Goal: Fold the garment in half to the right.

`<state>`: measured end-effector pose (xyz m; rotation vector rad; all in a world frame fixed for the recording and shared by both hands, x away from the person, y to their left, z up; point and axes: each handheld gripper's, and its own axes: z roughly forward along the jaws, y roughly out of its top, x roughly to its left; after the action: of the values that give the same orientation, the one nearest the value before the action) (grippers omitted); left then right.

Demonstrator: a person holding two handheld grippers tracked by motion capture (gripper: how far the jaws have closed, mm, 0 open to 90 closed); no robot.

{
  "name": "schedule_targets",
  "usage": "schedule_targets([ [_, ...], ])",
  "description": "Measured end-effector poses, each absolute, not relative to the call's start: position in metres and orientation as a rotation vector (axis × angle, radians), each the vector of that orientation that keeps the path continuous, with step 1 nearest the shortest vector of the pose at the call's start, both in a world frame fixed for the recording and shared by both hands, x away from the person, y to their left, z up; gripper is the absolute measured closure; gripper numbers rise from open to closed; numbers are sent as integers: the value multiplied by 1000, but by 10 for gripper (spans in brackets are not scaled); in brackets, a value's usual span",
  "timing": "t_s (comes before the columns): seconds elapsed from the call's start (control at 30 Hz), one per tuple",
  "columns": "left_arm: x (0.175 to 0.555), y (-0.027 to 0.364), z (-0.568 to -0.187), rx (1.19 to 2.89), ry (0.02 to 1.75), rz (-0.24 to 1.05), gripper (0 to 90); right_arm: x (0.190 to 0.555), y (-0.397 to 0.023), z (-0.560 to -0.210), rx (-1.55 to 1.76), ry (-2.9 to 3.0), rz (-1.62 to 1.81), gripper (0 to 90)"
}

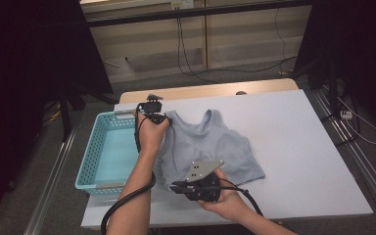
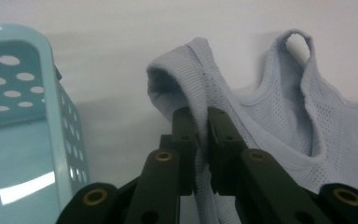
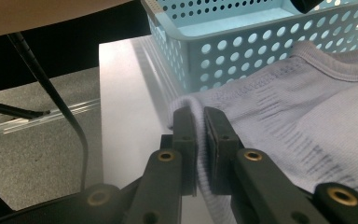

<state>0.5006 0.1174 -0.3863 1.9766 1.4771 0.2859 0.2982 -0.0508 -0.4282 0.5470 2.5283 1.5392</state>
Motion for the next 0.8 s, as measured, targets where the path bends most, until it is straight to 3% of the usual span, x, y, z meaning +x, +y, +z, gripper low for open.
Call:
schedule_targets([
  [0.8,499,123,-374,1982,1501,306,826,296,-49,-419,525,2504,1578,846],
])
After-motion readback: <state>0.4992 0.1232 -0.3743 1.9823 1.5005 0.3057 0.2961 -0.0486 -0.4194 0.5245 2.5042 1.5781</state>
